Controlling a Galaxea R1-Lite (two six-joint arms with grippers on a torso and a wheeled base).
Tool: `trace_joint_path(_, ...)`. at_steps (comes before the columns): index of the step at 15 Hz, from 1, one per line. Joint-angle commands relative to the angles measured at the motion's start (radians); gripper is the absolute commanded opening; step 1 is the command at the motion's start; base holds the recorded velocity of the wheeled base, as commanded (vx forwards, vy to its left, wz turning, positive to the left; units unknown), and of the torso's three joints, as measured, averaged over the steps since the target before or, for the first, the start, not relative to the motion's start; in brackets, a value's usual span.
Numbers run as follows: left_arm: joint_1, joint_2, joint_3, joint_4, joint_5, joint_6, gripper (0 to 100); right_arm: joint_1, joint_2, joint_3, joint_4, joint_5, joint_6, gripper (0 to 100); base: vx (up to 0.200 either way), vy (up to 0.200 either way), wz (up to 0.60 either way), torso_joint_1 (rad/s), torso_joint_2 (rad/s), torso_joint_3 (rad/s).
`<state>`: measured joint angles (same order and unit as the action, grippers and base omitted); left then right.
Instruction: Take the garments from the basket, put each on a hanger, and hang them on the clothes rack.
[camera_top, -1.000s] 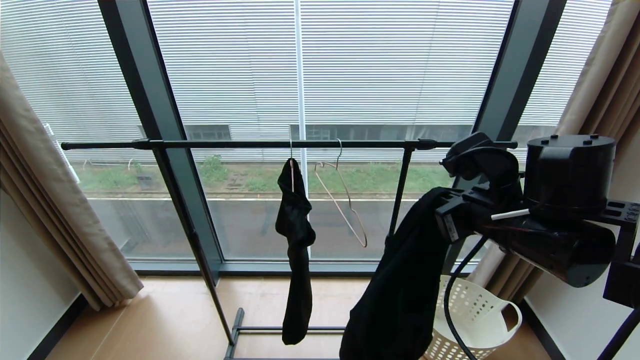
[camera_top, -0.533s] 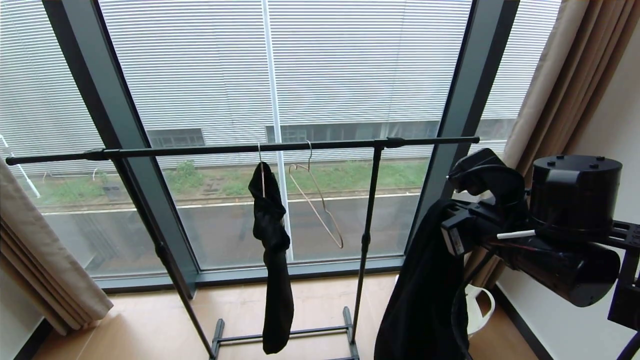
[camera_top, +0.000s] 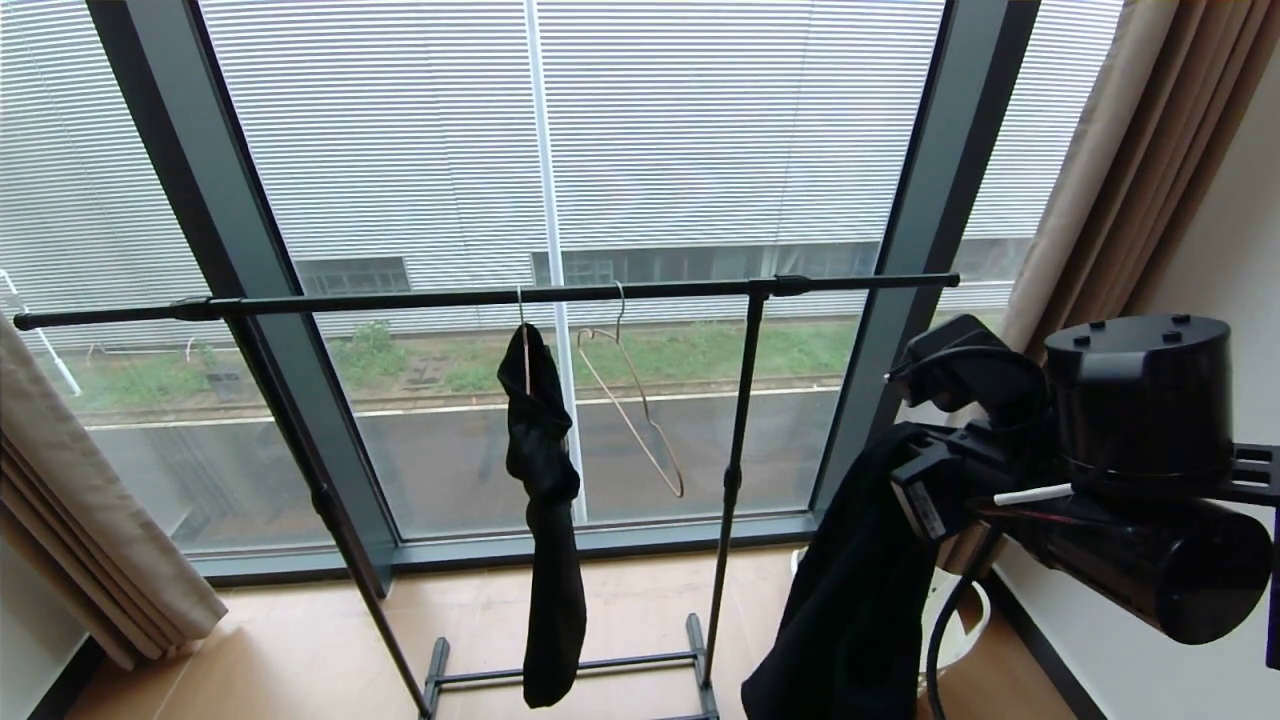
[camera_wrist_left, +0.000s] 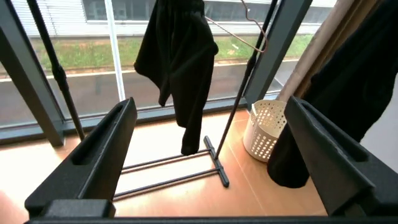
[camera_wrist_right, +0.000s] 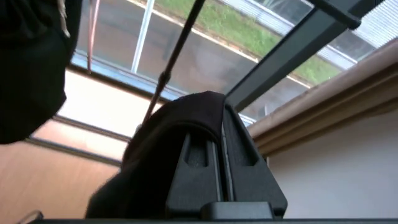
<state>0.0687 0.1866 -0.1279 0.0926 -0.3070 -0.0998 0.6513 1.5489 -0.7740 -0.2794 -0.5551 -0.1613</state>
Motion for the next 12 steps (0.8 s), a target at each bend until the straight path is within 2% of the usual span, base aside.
trace_joint_path(1,0.017,0.436,-0.2,0.032,-0.009,0.0,100,0.036,0.003,-0.166,0.224,-0.002,0.097,0,0.0,0.0,0.0,0.0,0.0,0.0)
trace_joint_path(2,-0.043,0.56,-0.239,0.03,-0.009,-0.005,100,0.074,0.017,-0.281,0.388,-0.002,0.184,0,0.0,0.0,0.0,0.0,0.0,0.0)
trace_joint_path(3,-0.055,0.576,-0.243,0.03,-0.009,-0.006,100,0.079,0.022,-0.298,0.413,0.0,0.197,0,0.0,0.0,0.0,0.0,0.0,0.0)
trace_joint_path(4,-0.207,0.748,-0.319,-0.002,-0.001,-0.081,100,0.156,0.063,-0.505,0.687,0.001,0.322,0,0.0,0.0,0.0,0.0,0.0,0.0)
trace_joint_path(5,-0.279,0.85,-0.363,-0.027,0.012,-0.13,100,0.2,0.1,-0.603,0.787,0.0,0.379,0,0.0,0.0,0.0,0.0,0.0,0.0)
trace_joint_path(6,-0.302,0.899,-0.381,-0.037,0.029,-0.14,100,0.215,0.119,-0.645,0.815,0.0,0.405,0,0.0,0.0,0.0,0.0,0.0,0.0)
trace_joint_path(8,-0.377,1.107,-0.411,-0.112,0.037,-0.159,100,0.24,0.201,-0.696,0.821,-0.002,0.457,0,0.0,0.0,0.0,0.0,0.0,0.0)
trace_joint_path(10,-0.46,1.257,-0.411,-0.261,0.036,-0.275,100,0.238,0.244,-0.723,0.822,-0.017,0.516,0,0.0,0.0,0.0,0.0,0.0,0.0)
trace_joint_path(11,-0.491,1.323,-0.411,-0.332,0.036,-0.305,100,0.231,0.25,-0.725,0.821,-0.014,0.522,0,0.0,0.0,0.0,0.0,0.0,0.0)
trace_joint_path(12,-0.517,1.372,-0.414,-0.366,0.036,-0.305,100,0.225,0.283,-0.737,0.801,-0.011,0.525,0,0.0,0.0,0.0,0.0,0.0,0.0)
